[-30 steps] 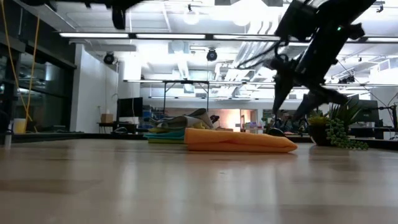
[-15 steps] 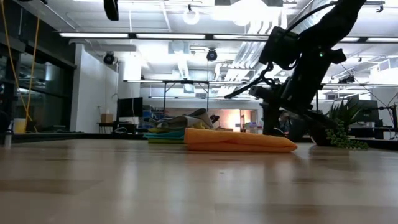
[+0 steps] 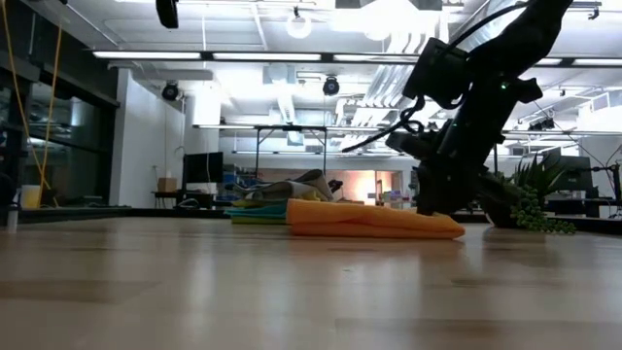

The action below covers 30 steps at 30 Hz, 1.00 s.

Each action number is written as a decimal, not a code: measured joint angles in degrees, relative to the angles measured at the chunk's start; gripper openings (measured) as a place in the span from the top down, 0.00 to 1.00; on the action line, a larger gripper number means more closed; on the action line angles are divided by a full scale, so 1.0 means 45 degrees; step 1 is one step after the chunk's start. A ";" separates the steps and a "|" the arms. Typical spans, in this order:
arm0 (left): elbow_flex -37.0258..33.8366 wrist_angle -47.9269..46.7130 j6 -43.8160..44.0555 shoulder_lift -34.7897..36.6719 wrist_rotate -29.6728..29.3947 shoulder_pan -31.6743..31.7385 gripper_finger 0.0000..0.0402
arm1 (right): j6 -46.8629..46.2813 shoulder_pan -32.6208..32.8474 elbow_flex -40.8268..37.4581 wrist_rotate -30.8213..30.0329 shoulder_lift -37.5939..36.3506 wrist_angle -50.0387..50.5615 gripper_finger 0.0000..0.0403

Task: Fold microfiber towels
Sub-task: Stack the orange microfiber towel on the folded microfiber towels

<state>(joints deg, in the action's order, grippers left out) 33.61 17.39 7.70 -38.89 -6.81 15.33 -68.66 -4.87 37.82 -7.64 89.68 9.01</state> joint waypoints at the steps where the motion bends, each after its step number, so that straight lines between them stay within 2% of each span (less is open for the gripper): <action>1: 0.0000 0.0000 -0.0146 0.0111 -0.0021 0.0000 1.00 | 0.0373 -0.0029 0.0000 0.0002 0.0022 -0.0141 0.96; 6: 0.0000 0.0394 -0.0632 0.0967 -0.0023 0.0000 1.00 | 0.2843 -0.0249 0.0998 -0.0144 0.0022 0.0760 0.99; 10: 0.0000 0.0498 -0.1129 0.1696 -0.0030 0.0000 1.00 | 0.5945 -0.0680 0.2641 0.0076 0.0105 0.2008 1.00; 13: 0.0000 0.0443 -0.1195 0.2134 -0.0086 -0.0001 1.00 | 0.8656 -0.1119 0.3932 0.0803 0.0487 0.2369 1.00; 19: 0.0000 0.0259 -0.1198 0.2482 -0.0082 0.0000 1.00 | 1.3910 -0.1724 0.7391 0.3083 0.2575 0.4307 1.00; 23: 0.0000 0.0044 -0.1019 0.2505 -0.0086 0.0000 1.00 | 1.7185 -0.1752 1.0148 0.3402 0.4214 0.6060 1.00; 27: 0.0000 -0.0023 -0.0534 0.2420 -0.0076 -0.0004 1.00 | 1.9570 -0.1839 1.2869 0.4163 0.5540 0.7649 1.00; 30: 0.0000 -0.0263 -0.0431 0.2419 -0.0069 -0.0005 1.00 | 2.0680 -0.1941 1.4660 0.4667 0.6150 0.7999 1.00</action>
<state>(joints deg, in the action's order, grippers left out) 33.61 16.21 5.76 -28.00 -7.13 15.31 24.40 -13.61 103.79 13.36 117.35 45.01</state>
